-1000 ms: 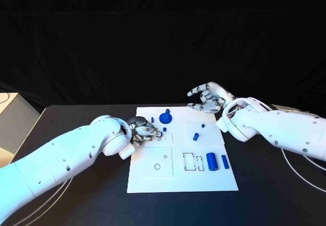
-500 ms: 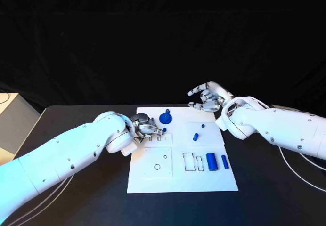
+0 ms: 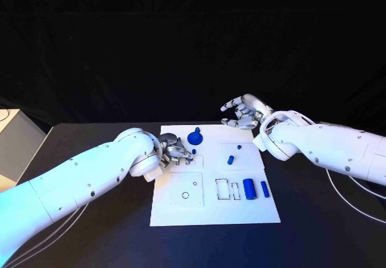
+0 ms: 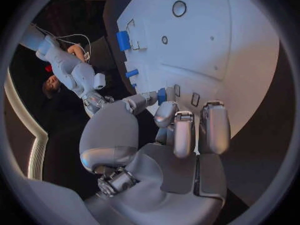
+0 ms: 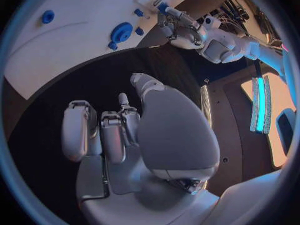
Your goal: Assemble the parts on the task board
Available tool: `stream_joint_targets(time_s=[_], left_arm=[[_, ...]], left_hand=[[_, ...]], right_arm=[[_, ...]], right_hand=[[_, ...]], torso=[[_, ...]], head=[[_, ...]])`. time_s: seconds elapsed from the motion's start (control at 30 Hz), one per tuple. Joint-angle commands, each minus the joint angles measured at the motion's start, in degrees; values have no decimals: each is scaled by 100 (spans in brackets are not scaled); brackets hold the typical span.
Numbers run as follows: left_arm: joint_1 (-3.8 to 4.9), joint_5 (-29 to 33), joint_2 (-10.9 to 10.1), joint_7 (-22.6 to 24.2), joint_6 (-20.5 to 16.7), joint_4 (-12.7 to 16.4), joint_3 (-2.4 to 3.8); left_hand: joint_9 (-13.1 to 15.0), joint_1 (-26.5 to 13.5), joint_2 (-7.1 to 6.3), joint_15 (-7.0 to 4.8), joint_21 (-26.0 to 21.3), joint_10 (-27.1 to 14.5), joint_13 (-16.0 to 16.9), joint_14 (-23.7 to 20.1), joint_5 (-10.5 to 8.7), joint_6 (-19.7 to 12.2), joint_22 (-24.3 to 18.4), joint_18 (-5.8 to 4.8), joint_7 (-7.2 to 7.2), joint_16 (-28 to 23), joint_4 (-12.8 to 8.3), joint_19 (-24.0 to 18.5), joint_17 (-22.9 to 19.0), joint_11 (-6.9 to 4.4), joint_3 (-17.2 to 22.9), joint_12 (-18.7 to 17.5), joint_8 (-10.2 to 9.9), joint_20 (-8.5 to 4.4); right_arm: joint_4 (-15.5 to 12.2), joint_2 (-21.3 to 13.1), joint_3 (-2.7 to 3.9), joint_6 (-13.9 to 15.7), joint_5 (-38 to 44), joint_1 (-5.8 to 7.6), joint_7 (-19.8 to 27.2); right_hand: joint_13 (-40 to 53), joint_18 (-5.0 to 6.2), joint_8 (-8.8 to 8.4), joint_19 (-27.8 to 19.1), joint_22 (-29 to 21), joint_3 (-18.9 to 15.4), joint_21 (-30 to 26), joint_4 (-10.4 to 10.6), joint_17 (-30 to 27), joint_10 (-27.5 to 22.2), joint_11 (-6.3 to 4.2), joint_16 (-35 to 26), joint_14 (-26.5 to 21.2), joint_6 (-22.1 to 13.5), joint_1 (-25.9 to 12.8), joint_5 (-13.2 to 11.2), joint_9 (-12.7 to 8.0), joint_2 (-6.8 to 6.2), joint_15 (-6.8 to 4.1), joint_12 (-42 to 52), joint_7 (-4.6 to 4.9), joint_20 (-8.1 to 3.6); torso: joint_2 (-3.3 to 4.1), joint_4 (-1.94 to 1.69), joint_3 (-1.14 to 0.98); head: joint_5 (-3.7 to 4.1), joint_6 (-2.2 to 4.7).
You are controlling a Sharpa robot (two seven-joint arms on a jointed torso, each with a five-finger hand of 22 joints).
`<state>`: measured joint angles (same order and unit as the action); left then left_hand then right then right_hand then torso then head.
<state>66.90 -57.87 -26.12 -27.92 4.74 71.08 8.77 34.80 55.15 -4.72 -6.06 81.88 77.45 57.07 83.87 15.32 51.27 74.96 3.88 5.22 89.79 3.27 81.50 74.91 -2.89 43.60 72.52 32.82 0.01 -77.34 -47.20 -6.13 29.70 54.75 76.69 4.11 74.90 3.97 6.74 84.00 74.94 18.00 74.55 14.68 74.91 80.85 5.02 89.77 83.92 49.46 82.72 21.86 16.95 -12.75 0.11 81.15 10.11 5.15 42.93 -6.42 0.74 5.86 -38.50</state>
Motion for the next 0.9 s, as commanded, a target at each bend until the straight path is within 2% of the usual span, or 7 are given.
stream_joint_targets(time_s=[0.03, 0.17, 0.33, 0.67, 0.9], left_arm=[[24, -335, 44, -83, 220, -45, -13], [32, -492, 73, -91, 286, -84, -31], [34, -572, 92, -92, 308, -95, -43], [32, -680, 56, -69, 133, -18, -48], [30, -764, 34, -53, -36, 25, -47]], left_hand=[[1662, 30, 108, -45, 27, 178, 11, 613, -30, 676, 48, -60, -606, 21, 3, 41, 1509, -133, -60, 22, 1505, 3], [1665, 6, 128, -49, 34, 223, 42, 613, -71, 752, 63, -63, -624, 21, -12, 50, 1509, -145, -175, 32, 1498, -2], [1663, -27, 159, -50, 47, 257, 67, 613, -71, 810, 89, -70, -634, 21, -6, 66, 1509, -151, -253, 40, 1490, -5], [1673, 30, 179, -54, 55, 269, 18, 613, -25, 849, 105, -73, -650, 21, -132, 75, 1509, -160, -295, 4, 1477, -10], [1679, 63, 211, -56, 58, 276, 4, 613, 20, 859, 111, -74, -653, 21, -221, 78, 1509, -164, -286, -10, 1466, -13]], right_arm=[[39, 25, 0, -136, 8, -8, 21], [72, 43, -3, -148, 17, -14, 17], [112, 62, -6, -163, 22, -21, 10], [135, 68, -9, -189, 35, -26, -5], [135, 73, -10, -201, 39, -28, -6]], right_hand=[[664, -45, -24, 216, 130, 44, 14, 10, 1509, -20, 4, 23, 608, 47, 6, 29, -8, -52, 20, -6, 4, 48], [665, -45, -26, 215, 128, 52, 12, 10, 1509, -18, 4, 23, 608, 47, 5, 41, -9, -54, 20, -4, 5, 48], [664, -45, -29, 216, 130, 70, 13, 9, 1509, -19, 4, 23, 608, 49, 2, 67, -10, -59, 20, -4, 5, 48], [664, -45, -33, 216, 132, 100, 14, 8, 1509, -17, 4, 23, 608, 54, -5, 108, -11, -62, 21, -1, 6, 48], [661, -46, -33, 216, 135, 111, 17, 11, 1509, -19, 5, 23, 608, 59, -13, 126, -11, -65, 21, -2, 6, 48]], torso=[[-5, 1, 0], [-3, 3, 3], [2, 0, 5], [8, -6, 12], [7, -3, 7]], head=[[-6, -5], [-6, -32], [-2, -19], [1, -31], [3, -46]])
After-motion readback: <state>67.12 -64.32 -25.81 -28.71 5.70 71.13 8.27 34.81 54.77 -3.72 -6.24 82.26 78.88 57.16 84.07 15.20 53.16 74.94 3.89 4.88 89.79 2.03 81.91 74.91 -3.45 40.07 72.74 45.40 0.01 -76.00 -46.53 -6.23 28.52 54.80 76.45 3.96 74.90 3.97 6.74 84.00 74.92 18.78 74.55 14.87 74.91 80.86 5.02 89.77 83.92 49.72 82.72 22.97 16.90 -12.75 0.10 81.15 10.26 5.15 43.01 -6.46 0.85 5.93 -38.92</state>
